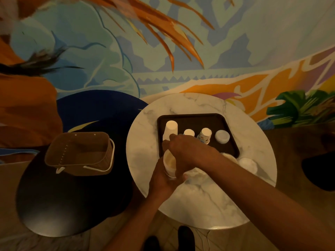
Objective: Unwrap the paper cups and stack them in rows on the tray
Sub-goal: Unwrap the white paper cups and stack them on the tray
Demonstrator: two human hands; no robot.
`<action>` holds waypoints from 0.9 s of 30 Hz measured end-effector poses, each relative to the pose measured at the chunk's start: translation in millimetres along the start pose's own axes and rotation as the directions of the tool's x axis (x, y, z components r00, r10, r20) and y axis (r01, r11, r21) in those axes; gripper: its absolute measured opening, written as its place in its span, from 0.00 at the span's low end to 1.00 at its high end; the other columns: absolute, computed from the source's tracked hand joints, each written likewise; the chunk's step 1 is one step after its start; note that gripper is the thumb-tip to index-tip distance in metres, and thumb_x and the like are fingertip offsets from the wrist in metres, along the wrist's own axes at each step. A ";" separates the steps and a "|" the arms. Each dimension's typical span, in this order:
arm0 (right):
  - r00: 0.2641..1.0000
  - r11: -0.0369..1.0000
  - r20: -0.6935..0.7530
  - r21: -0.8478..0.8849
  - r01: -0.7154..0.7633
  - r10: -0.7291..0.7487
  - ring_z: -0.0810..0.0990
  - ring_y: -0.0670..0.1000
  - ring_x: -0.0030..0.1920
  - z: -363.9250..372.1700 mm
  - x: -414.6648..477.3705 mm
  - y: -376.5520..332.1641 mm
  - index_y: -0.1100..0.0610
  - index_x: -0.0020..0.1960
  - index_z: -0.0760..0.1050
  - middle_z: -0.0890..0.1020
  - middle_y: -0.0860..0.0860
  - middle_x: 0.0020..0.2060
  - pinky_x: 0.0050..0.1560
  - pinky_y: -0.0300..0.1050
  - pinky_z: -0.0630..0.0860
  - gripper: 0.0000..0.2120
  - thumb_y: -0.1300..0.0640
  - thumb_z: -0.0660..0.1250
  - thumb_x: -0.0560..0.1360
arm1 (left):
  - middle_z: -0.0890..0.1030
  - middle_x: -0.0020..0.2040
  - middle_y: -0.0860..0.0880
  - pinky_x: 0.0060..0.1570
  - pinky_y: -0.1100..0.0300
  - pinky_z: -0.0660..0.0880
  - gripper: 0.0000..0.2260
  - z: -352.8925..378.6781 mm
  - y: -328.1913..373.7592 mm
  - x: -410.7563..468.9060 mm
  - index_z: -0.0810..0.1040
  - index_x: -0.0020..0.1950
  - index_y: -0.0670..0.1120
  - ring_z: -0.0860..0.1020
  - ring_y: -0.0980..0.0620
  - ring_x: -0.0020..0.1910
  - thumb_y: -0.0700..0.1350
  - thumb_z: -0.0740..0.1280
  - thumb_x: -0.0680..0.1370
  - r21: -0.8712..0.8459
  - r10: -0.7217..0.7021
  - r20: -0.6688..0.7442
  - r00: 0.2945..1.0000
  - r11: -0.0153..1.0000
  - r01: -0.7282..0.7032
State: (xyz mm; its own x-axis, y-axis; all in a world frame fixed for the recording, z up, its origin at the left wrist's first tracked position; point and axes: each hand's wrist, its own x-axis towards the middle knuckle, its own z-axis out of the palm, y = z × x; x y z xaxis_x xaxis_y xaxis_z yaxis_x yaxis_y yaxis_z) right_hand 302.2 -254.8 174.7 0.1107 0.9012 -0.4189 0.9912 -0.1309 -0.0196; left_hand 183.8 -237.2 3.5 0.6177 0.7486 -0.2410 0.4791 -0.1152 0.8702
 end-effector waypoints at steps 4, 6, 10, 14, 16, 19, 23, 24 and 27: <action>1.000 1.000 0.009 0.011 -0.005 0.005 0.75 0.56 0.63 -2.9 -3.1 0.9 0.48 0.74 0.67 0.72 0.54 0.65 0.49 0.46 0.75 0.44 0.43 0.83 0.63 | 0.74 0.71 0.56 0.69 0.49 0.74 0.48 -2.2 -1.5 -0.4 0.63 0.75 0.61 0.74 0.52 0.70 0.74 0.76 0.60 -0.016 0.010 -0.007 1.000 1.000 -0.011; 1.000 1.000 0.015 0.016 -0.021 0.021 0.74 0.57 0.63 -3.7 -4.1 0.4 0.49 0.75 0.66 0.72 0.55 0.66 0.49 0.46 0.75 0.46 0.41 0.83 0.63 | 0.74 0.72 0.55 0.69 0.48 0.74 0.50 -3.3 -0.3 -1.8 0.63 0.75 0.60 0.73 0.52 0.70 0.75 0.76 0.59 -0.039 0.013 0.007 1.000 0.999 -0.013; 0.997 0.997 0.025 0.044 -0.070 0.069 0.77 0.54 0.59 -19.5 -8.7 5.2 0.50 0.74 0.65 0.75 0.53 0.62 0.48 0.46 0.75 0.47 0.38 0.81 0.62 | 0.74 0.68 0.60 0.68 0.52 0.74 0.47 -5.6 1.3 -0.8 0.65 0.75 0.59 0.74 0.57 0.67 0.70 0.79 0.61 -0.052 0.040 0.019 0.999 0.998 -0.039; 0.991 0.973 0.064 0.191 -0.131 0.120 0.77 0.49 0.48 -55.8 -20.9 23.9 0.42 0.68 0.69 0.78 0.46 0.52 0.46 0.46 0.78 0.39 0.35 0.79 0.61 | 0.76 0.65 0.63 0.62 0.57 0.76 0.46 -7.7 2.8 -5.6 0.66 0.72 0.64 0.76 0.60 0.64 0.67 0.82 0.58 -0.104 0.032 -0.022 0.999 0.994 -0.034; 0.991 0.955 0.048 0.265 -0.136 0.128 0.77 0.49 0.51 -75.0 -27.4 39.5 0.38 0.64 0.72 0.78 0.43 0.51 0.50 0.49 0.78 0.33 0.34 0.76 0.62 | 0.76 0.65 0.63 0.63 0.53 0.78 0.47 -7.3 2.9 -7.1 0.66 0.70 0.65 0.76 0.59 0.64 0.70 0.81 0.56 -0.102 0.013 -0.055 0.998 0.995 -0.019; 0.986 0.821 -0.034 0.559 -0.115 0.162 0.81 0.49 0.51 -86.0 -30.1 65.1 0.39 0.58 0.75 0.81 0.44 0.51 0.47 0.46 0.82 0.27 0.38 0.73 0.60 | 0.76 0.65 0.63 0.62 0.50 0.78 0.45 -7.0 1.4 -6.5 0.67 0.69 0.65 0.76 0.60 0.64 0.71 0.80 0.56 -0.072 0.033 -0.057 0.998 0.997 -0.037; 0.969 0.145 -0.014 0.989 -0.022 0.248 0.83 0.57 0.49 -52.2 0.7 97.0 0.56 0.61 0.75 0.80 0.58 0.53 0.45 0.53 0.84 0.22 0.57 0.74 0.67 | 0.74 0.67 0.64 0.63 0.52 0.77 0.46 -6.3 0.3 -5.1 0.65 0.71 0.66 0.74 0.59 0.65 0.71 0.79 0.56 -0.048 0.050 -0.064 0.997 0.997 -0.053; 0.969 -0.061 0.017 0.998 -0.002 0.245 0.84 0.58 0.50 -40.1 10.6 101.7 0.58 0.62 0.75 0.81 0.60 0.54 0.45 0.54 0.84 0.25 0.58 0.73 0.66 | 0.74 0.67 0.64 0.63 0.53 0.77 0.47 -6.0 0.4 -4.8 0.66 0.71 0.66 0.74 0.59 0.65 0.72 0.79 0.56 -0.046 0.057 -0.066 0.996 0.997 -0.060; 0.979 -0.407 0.058 0.913 0.027 0.194 0.83 0.62 0.59 -6.6 38.0 106.5 0.64 0.69 0.70 0.79 0.64 0.63 0.55 0.55 0.83 0.35 0.61 0.75 0.63 | 0.74 0.66 0.64 0.63 0.57 0.76 0.46 -5.5 1.2 -3.3 0.66 0.70 0.65 0.74 0.60 0.65 0.71 0.80 0.56 -0.053 0.065 -0.067 0.996 0.996 -0.069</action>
State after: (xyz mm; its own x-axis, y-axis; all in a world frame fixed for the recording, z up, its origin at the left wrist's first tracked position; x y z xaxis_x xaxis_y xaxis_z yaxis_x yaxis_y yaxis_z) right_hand 412.4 -231.8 162.7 0.2962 0.8336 -0.4663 -0.4665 -0.2998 -0.8321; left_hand 178.9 -236.2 7.7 0.6042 0.7817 -0.1546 0.4019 -0.1315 0.9062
